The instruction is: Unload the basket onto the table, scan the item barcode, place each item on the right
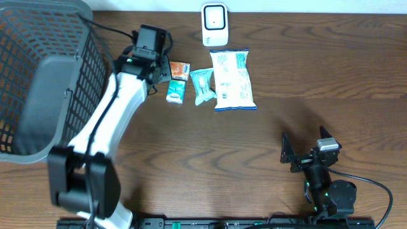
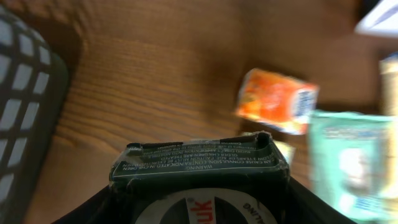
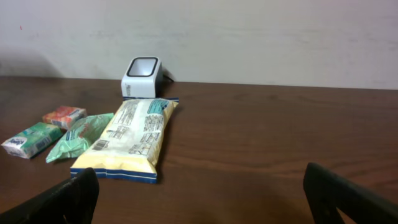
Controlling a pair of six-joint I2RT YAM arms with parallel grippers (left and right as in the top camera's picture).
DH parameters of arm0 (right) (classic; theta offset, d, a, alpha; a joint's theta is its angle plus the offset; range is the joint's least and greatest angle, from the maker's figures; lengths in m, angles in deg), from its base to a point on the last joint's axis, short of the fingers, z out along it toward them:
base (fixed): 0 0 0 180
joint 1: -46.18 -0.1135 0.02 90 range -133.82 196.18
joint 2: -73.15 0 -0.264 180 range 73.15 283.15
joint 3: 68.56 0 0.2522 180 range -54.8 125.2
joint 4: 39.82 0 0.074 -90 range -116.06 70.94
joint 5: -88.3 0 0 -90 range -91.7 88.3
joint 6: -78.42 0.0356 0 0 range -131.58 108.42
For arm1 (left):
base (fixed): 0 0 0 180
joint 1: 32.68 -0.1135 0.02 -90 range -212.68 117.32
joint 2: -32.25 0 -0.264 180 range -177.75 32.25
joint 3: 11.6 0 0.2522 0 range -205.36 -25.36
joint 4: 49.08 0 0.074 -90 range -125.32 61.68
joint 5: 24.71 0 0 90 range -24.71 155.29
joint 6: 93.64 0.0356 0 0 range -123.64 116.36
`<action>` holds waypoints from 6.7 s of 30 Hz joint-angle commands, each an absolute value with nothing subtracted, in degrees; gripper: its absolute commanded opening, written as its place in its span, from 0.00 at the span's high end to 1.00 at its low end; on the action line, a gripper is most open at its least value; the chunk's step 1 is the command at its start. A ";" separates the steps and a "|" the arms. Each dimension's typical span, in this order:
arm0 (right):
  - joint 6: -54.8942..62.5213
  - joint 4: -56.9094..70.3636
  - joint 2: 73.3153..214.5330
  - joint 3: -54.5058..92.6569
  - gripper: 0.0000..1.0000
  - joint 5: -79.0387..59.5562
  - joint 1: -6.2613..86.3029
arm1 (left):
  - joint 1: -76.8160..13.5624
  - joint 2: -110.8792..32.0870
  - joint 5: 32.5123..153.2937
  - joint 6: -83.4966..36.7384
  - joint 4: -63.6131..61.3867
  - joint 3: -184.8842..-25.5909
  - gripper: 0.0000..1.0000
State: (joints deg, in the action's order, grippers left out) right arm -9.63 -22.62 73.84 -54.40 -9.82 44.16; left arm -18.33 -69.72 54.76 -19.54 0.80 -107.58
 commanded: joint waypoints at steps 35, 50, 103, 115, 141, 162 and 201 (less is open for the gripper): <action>-9.28 -22.38 73.53 -54.48 0.01 -10.19 43.83 | -19.09 -68.13 50.63 -15.57 -1.63 -108.87 0.02; -9.28 -22.38 73.53 -54.48 0.01 -10.19 43.83 | -19.09 -39.34 50.65 -28.50 34.42 -108.84 0.02; 38.78 -33.09 73.53 -54.48 0.01 -24.20 43.83 | -19.09 -38.47 53.71 -36.11 45.82 -101.59 0.02; 38.76 -67.62 73.53 -54.46 0.01 -10.63 43.83 | -19.09 -38.47 53.71 -36.11 45.82 -101.59 0.02; 1.37 -21.41 137.51 22.78 0.01 -16.27 43.81 | -19.09 -38.47 53.69 -36.11 45.82 -101.59 0.02; 4.69 21.12 186.42 48.59 0.01 -36.02 42.33 | -19.09 -38.47 53.69 -36.11 45.82 -101.59 0.02; -3.97 20.51 210.62 48.62 0.99 -45.07 36.60 | -19.09 -38.47 53.69 -36.11 45.82 -101.59 0.03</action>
